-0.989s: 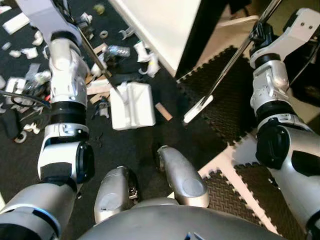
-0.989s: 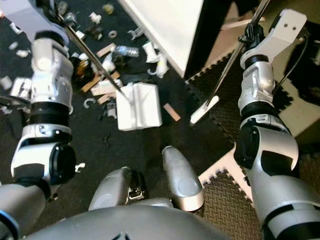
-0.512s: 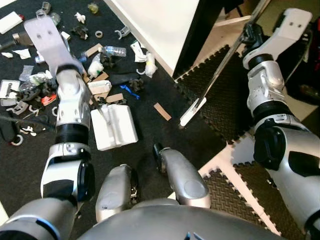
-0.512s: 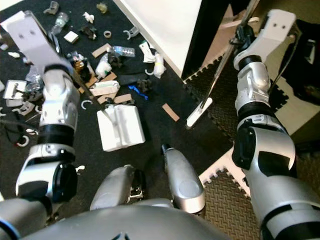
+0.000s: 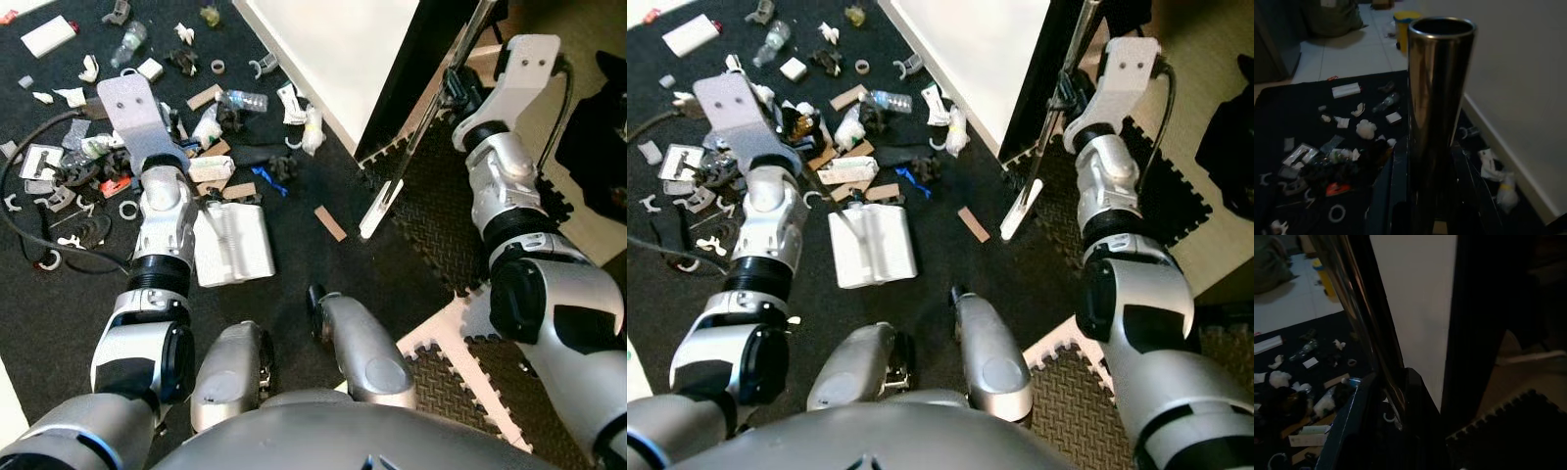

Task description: Sweep floor

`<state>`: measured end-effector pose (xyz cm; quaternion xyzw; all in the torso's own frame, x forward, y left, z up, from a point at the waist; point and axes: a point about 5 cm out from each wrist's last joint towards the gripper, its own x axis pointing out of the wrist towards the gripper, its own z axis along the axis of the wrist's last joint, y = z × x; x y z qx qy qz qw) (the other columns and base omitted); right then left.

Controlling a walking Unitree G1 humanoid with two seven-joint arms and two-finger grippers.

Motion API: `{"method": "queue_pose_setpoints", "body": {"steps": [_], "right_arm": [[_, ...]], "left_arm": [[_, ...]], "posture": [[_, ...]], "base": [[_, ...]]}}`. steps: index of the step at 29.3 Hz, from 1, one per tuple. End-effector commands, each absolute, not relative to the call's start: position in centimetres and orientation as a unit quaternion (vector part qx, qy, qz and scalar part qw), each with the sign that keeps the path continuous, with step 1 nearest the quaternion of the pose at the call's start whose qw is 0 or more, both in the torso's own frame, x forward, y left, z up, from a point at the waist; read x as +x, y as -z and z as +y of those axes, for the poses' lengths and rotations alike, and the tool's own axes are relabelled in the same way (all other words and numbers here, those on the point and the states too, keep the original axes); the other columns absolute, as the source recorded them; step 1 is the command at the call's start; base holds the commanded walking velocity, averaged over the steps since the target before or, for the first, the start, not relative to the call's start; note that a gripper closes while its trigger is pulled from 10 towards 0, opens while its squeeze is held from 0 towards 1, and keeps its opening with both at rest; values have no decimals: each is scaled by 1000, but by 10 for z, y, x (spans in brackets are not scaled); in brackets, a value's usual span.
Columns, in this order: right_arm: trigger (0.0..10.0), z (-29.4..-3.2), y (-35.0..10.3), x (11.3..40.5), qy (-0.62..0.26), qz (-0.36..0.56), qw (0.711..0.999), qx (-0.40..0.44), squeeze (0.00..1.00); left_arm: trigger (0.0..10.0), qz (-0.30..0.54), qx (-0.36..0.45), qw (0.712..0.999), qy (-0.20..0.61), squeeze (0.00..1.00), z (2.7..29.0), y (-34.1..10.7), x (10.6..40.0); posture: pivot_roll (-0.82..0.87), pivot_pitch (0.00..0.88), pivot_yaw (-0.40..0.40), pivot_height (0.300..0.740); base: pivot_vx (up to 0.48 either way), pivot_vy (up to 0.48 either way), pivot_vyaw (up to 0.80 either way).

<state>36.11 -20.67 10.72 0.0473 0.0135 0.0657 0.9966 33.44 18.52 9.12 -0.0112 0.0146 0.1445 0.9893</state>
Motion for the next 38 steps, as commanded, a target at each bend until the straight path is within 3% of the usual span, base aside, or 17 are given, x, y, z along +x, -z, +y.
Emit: {"method": "queue_pose_setpoints", "body": {"steps": [1, 7, 12, 21, 29, 38], "right_arm": [[10000, -204, -106, 359, -79, 8, 996, 30, 0], [10000, -194, -103, 359, -95, 14, 995, 20, 0], [10000, -192, -105, 360, -95, 12, 995, 21, 0], [10000, -194, -102, 358, -86, 9, 996, 20, 0], [10000, -183, -101, 359, -100, 10, 995, 18, 0], [10000, -176, -97, 357, -103, 12, 995, -1, 0]], "left_arm": [[10000, -5, -7, 991, -137, 0, 179, -97, 339], [10000, 30, 17, 989, -144, 0, 184, -85, 342], [10000, 79, -17, 987, -141, 0, 190, -74, 345], [10000, 47, -38, 995, -83, 0, 161, -96, 364], [10000, 68, -16, 997, -45, 0, 141, -83, 358], [10000, 95, -62, 994, 10, 0, 117, -78, 358]], "posture": [[-23, 88, -12, 740], [-22, 96, -16, 740], [-28, 96, -15, 740], [-37, 104, 2, 740], [-30, 108, 4, 740], [-47, 110, 18, 740]], "base": [[0, 0, 0], [0, 0, 0], [0, 0, 0], [0, 0, 0], [0, 0, 0], [0, 0, 0]]}}
